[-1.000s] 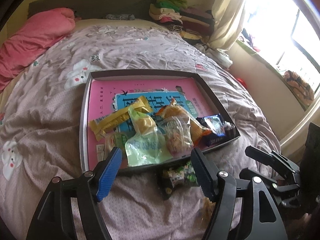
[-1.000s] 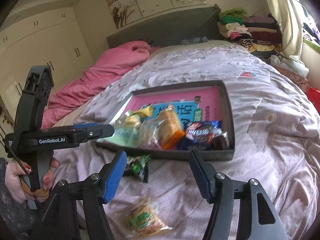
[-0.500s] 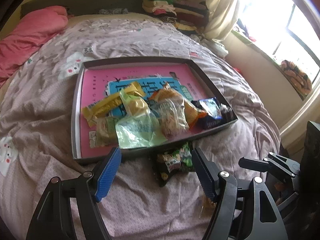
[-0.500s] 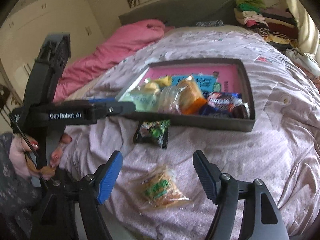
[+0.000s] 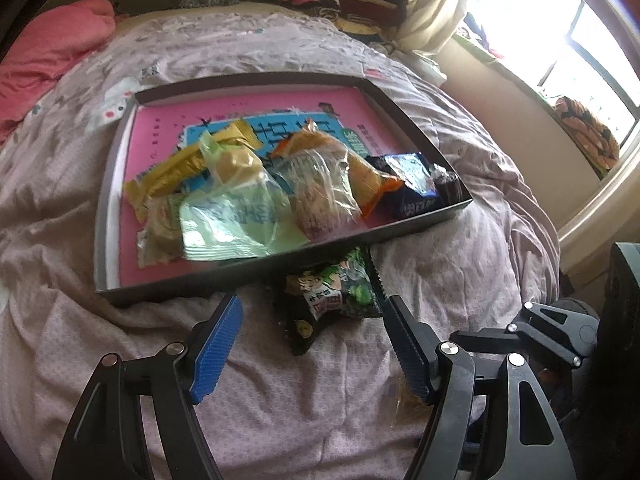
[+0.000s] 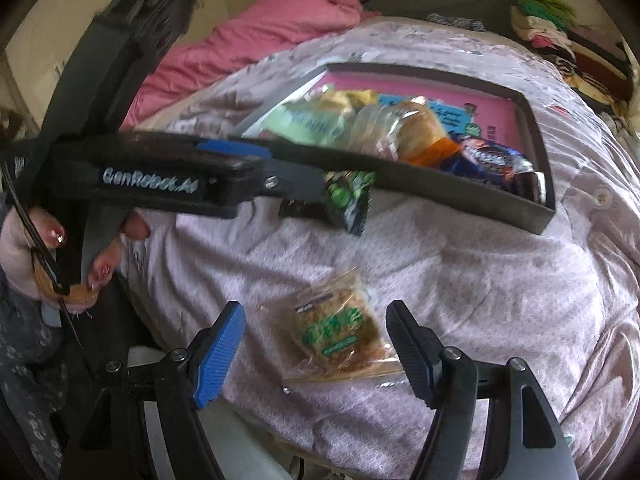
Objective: Organize snacks
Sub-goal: 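Grasp the green chip bag with the left gripper while the right gripper grasps the pastry bag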
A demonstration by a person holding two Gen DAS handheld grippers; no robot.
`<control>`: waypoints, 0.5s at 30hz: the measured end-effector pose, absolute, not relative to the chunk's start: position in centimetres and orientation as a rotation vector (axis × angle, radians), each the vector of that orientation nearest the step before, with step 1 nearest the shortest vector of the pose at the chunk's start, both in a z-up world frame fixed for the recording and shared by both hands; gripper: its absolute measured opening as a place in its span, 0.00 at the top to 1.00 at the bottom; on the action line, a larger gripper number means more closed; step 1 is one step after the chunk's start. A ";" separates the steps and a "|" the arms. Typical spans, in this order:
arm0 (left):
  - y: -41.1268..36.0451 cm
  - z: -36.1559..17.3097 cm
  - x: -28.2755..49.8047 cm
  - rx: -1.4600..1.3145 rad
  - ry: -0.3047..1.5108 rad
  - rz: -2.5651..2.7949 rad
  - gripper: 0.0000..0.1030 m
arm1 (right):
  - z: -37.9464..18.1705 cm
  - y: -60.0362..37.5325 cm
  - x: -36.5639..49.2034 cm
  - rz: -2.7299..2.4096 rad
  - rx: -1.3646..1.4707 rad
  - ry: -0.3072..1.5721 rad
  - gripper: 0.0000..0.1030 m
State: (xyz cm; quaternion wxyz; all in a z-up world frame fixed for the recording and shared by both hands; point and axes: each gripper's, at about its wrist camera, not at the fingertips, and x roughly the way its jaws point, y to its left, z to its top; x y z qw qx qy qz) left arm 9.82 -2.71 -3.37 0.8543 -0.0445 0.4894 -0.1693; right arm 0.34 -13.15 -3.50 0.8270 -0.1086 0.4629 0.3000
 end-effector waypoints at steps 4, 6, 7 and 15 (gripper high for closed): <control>-3.5 -4.4 10.3 -0.094 1.056 -0.360 0.27 | -4.5 -12.6 0.6 0.605 -0.291 1.012 0.30; -3.8 -4.8 10.5 -0.092 1.065 -0.358 0.28 | -5.3 -12.7 1.0 0.582 -0.306 1.044 0.30; -3.9 -5.0 10.7 -0.091 1.069 -0.355 0.28 | -5.6 -12.7 1.2 0.576 -0.308 1.057 0.30; -5.0 -5.8 11.7 -0.084 1.086 -0.338 0.27 | -5.2 -13.5 1.8 0.582 -0.264 1.041 0.48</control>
